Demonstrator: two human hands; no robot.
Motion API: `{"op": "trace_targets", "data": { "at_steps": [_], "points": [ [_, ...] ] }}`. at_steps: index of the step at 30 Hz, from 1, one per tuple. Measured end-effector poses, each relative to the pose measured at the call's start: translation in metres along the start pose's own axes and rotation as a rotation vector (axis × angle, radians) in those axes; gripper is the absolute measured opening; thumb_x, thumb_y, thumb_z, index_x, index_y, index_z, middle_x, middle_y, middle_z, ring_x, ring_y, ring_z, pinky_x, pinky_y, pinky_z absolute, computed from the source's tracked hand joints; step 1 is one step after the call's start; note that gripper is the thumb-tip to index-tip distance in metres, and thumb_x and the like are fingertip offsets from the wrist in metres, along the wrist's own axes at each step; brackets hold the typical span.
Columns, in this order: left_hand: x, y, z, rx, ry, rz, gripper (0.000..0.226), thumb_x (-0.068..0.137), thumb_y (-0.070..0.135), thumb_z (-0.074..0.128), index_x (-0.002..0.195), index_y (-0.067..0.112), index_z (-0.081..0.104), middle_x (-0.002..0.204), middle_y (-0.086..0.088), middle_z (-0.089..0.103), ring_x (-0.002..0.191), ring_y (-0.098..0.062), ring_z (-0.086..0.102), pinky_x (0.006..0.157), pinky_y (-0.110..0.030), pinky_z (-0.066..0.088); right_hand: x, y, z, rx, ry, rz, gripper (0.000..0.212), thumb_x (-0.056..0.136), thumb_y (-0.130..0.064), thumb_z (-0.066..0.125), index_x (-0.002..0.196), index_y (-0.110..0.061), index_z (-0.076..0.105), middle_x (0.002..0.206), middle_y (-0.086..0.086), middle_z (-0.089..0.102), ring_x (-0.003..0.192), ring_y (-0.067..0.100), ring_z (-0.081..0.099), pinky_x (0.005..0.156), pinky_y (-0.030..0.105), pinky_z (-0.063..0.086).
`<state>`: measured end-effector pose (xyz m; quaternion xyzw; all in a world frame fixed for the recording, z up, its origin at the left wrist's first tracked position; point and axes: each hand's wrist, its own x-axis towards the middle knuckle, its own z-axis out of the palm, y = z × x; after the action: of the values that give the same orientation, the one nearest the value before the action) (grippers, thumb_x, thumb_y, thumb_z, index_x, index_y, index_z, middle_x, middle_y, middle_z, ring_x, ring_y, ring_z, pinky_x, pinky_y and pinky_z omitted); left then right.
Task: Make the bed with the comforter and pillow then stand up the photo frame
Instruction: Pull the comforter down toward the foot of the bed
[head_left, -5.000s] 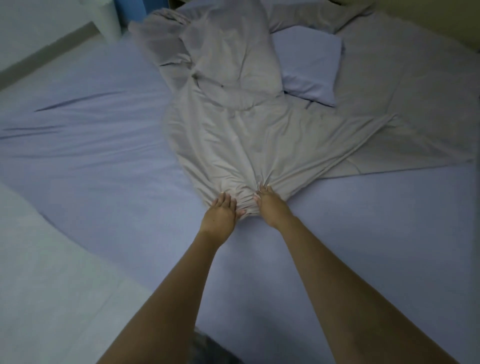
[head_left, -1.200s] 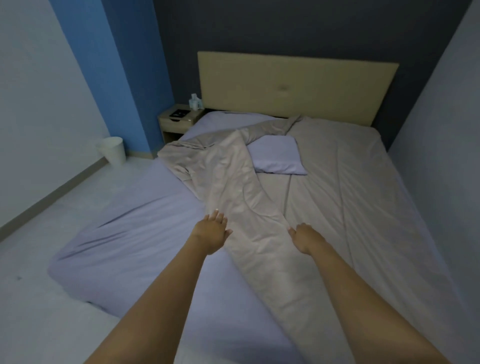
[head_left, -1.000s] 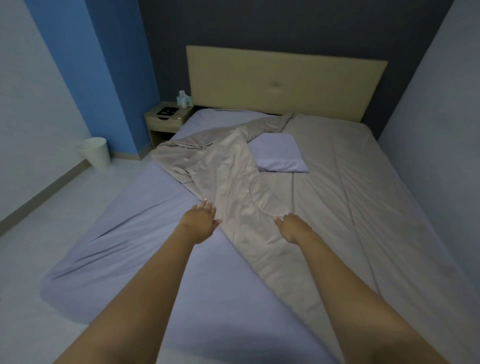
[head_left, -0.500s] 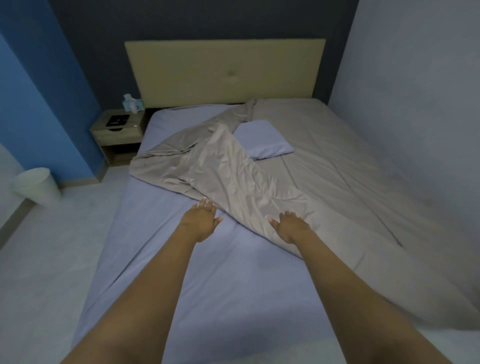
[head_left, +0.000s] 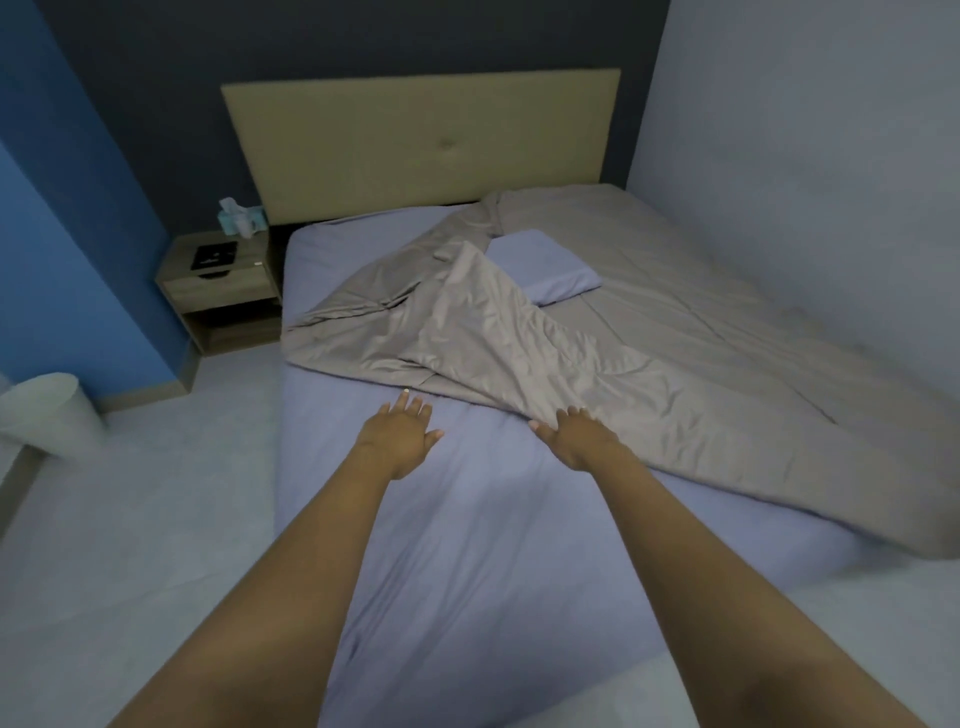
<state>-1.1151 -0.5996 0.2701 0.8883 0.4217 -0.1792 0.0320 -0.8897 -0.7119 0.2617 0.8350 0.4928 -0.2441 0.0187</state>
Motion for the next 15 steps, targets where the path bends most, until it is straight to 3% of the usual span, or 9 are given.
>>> {"op": "trace_targets", "data": {
  "at_steps": [6, 15],
  "points": [
    [-0.026, -0.089, 0.022, 0.089, -0.029, 0.102, 0.062, 0.104, 0.044, 0.012, 0.154, 0.01, 0.002, 0.162, -0.006, -0.003, 0.15, -0.02, -0.006, 0.121, -0.036, 0.0, -0.036, -0.085, 0.05, 0.07, 0.008, 0.097, 0.08, 0.096, -0.062, 0.02, 0.151, -0.004, 0.016, 0.16, 0.012, 0.011, 0.148, 0.028, 0.008, 0.119, 0.043, 0.013],
    [-0.014, -0.141, 0.029, 0.023, -0.03, 0.208, 0.061, 0.104, 0.043, 0.012, 0.154, 0.01, 0.001, 0.162, -0.005, -0.003, 0.15, -0.02, -0.006, 0.122, -0.035, 0.001, -0.035, -0.148, 0.066, -0.005, -0.013, 0.173, 0.079, 0.096, -0.062, 0.018, 0.149, -0.003, 0.024, 0.156, 0.015, 0.02, 0.145, 0.031, 0.018, 0.117, 0.044, 0.018]
  ]
}}
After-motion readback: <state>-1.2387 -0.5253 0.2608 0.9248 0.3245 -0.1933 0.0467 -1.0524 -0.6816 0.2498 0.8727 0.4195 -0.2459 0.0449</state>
